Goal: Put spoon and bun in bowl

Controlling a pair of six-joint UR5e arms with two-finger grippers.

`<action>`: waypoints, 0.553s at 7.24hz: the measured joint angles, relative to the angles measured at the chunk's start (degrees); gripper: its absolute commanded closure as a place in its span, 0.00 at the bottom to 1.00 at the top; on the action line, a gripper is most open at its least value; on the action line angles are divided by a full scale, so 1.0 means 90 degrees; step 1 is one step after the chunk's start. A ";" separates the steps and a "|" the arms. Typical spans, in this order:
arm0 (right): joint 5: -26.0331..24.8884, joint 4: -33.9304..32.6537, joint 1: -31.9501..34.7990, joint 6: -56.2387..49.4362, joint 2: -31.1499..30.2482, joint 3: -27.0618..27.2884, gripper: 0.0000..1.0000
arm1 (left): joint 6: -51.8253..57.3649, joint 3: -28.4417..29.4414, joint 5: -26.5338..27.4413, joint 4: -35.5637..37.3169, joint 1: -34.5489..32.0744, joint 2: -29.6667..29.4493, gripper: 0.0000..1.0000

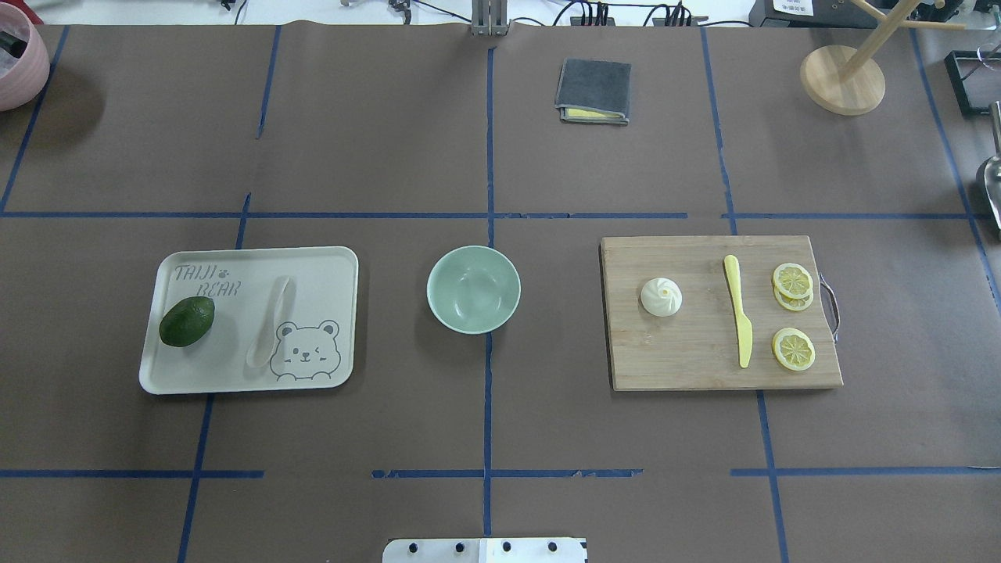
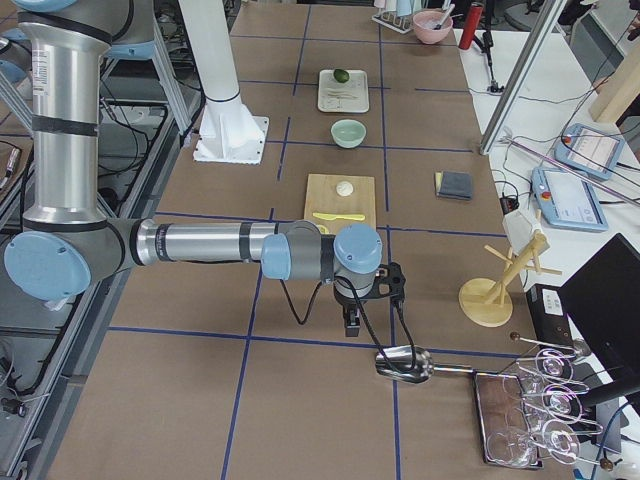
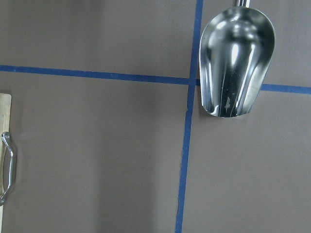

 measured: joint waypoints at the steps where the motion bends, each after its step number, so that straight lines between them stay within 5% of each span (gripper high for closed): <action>1: -0.0002 0.0002 0.0000 0.0000 0.0006 -0.0004 0.00 | 0.0002 -0.0004 0.0001 0.0000 0.0003 0.0002 0.00; 4: -0.0001 0.0012 0.0000 -0.0011 0.0037 0.0031 0.00 | 0.0011 -0.0109 -0.0010 -0.0002 0.0007 -0.0040 0.00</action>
